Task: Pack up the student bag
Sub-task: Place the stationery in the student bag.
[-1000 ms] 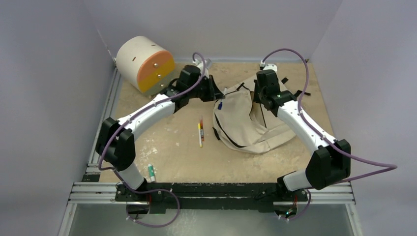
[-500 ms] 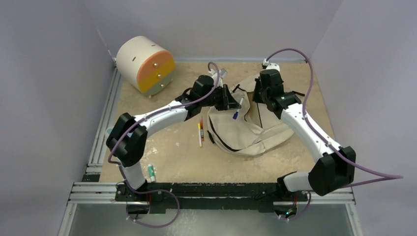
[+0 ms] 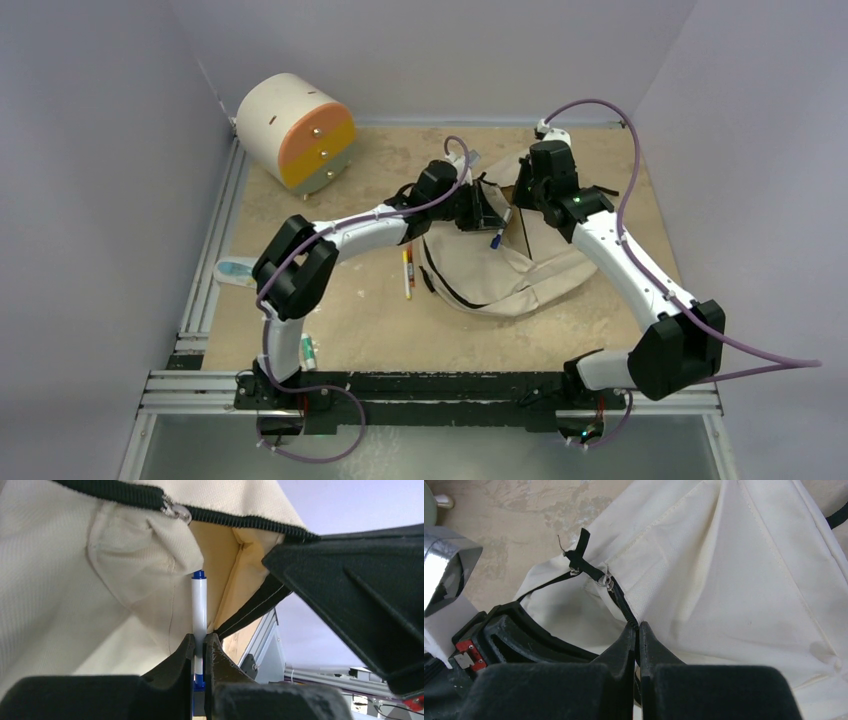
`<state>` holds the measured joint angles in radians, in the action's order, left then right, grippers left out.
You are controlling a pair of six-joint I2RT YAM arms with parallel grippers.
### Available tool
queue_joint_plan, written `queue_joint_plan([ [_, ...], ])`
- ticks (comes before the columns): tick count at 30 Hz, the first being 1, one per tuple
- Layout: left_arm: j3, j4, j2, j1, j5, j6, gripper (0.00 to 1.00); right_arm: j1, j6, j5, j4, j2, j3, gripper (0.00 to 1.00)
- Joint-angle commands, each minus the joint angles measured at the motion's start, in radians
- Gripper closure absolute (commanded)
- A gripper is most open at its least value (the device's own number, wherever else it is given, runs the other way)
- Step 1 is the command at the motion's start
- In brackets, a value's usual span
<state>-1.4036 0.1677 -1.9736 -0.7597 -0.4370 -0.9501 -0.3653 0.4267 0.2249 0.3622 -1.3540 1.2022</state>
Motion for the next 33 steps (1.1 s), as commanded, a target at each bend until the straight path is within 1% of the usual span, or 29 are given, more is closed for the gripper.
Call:
queue_joint_plan([
  [1, -0.088, 0.08, -0.021, -0.004, -0.027, -0.026, 1.0, -0.002, 0.026, -0.006, -0.103, 0.067, 0.063, 1.0],
  [7, -0.117, 0.095, -0.044, -0.008, -0.038, -0.046, 1.0, -0.002, 0.028, -0.005, -0.102, 0.069, 0.055, 1.0],
  [12, -0.125, 0.089, -0.052, -0.013, -0.007, -0.046, 1.0, -0.001, 0.029, -0.011, -0.101, 0.071, 0.056, 1.0],
  [22, -0.252, 0.144, -0.184, -0.015, 0.052, -0.104, 1.0, -0.001, 0.05, -0.027, -0.106, 0.094, 0.03, 1.0],
  [25, -0.299, 0.158, -0.229, -0.017, 0.022, -0.113, 1.0, -0.003, 0.052, -0.023, -0.108, 0.101, 0.022, 1.0],
  [27, -0.317, 0.15, -0.243, -0.021, -0.002, -0.109, 0.84, -0.002, 0.052, -0.015, -0.107, 0.103, 0.017, 1.0],
  [28, -0.311, 0.147, -0.234, -0.026, -0.001, -0.101, 0.74, -0.001, 0.05, -0.011, -0.108, 0.104, 0.015, 1.0],
  [29, -0.299, 0.146, -0.222, -0.027, 0.004, -0.091, 0.67, -0.001, 0.05, -0.008, -0.108, 0.105, 0.012, 1.0],
  [33, -0.235, 0.127, -0.15, -0.028, 0.015, -0.051, 0.49, -0.001, 0.045, 0.023, -0.108, 0.108, 0.0, 1.0],
])
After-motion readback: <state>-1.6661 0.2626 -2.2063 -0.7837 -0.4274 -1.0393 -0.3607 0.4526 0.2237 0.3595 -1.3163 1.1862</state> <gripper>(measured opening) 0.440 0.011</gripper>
